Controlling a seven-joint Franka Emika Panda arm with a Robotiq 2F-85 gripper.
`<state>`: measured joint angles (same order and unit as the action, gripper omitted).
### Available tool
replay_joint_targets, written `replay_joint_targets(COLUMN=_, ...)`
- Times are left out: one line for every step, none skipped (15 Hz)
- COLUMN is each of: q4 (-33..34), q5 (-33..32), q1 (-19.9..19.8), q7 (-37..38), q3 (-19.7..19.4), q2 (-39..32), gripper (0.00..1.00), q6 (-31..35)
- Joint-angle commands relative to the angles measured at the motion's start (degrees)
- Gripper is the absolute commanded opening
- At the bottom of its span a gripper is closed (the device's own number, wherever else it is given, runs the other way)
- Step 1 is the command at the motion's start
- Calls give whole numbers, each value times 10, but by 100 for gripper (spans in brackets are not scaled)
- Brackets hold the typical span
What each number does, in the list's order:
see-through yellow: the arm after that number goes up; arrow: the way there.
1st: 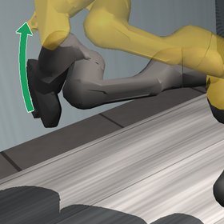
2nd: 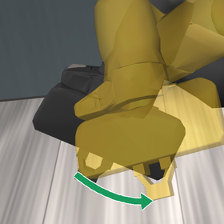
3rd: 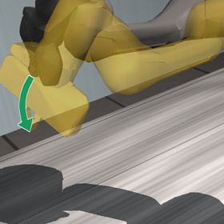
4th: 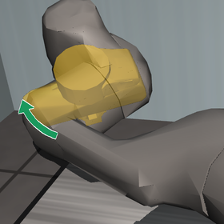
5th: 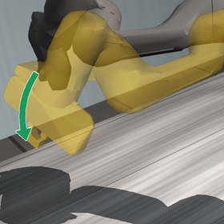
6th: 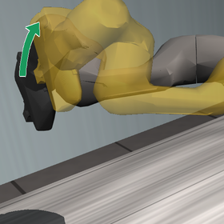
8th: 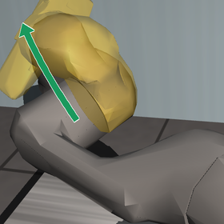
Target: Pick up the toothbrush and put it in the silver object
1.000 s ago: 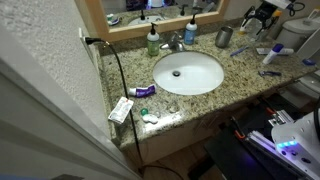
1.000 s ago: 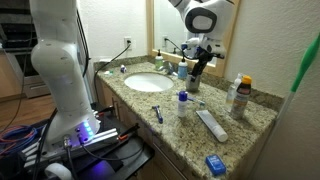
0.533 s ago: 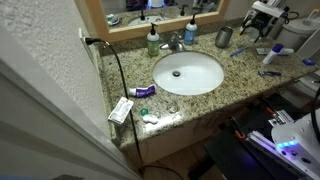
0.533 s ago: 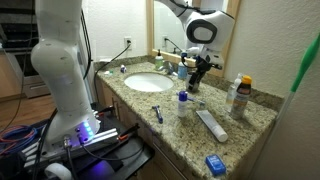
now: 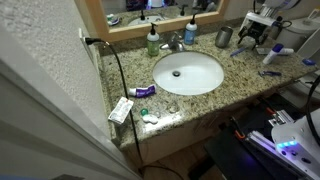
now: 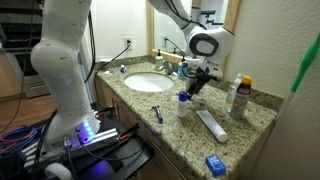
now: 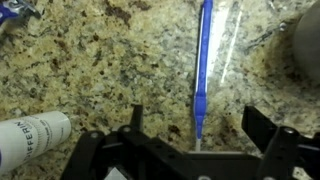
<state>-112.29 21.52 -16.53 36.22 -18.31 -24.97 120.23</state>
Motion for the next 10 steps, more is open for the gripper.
replay_joint_targets(q4=4, q5=-2, q1=-4, q7=5, q3=2, q2=-7, gripper=100, q6=-1)
replay_joint_targets(q4=7, q5=-2, q1=-5, q7=7, q3=2, q2=-12, gripper=100, q6=-1)
replay_joint_targets(q4=8, q5=-2, q1=-6, q7=7, q3=2, q2=-13, gripper=100, q6=-1)
replay_joint_targets(q4=17, q5=-1, q1=-7, q7=12, q3=2, q2=-24, gripper=100, q6=-1)
replay_joint_targets(q4=18, q5=3, q1=-7, q7=18, q3=1, q2=-31, gripper=100, q6=5)
replay_joint_targets(q4=13, q5=10, q1=-10, q7=19, q3=3, q2=-34, gripper=100, q6=17)
replay_joint_targets(q4=10, q5=12, q1=-9, q7=27, q3=1, q2=-38, gripper=100, q6=29)
replay_joint_targets(q4=9, q5=14, q1=-10, q7=32, q3=1, q2=-42, gripper=100, q6=38)
replay_joint_targets(q4=6, q5=16, q1=-11, q7=40, q3=0, q2=-45, gripper=100, q6=50)
replay_joint_targets(q4=8, q5=5, q1=-8, q7=31, q3=2, q2=-32, gripper=100, q6=25)
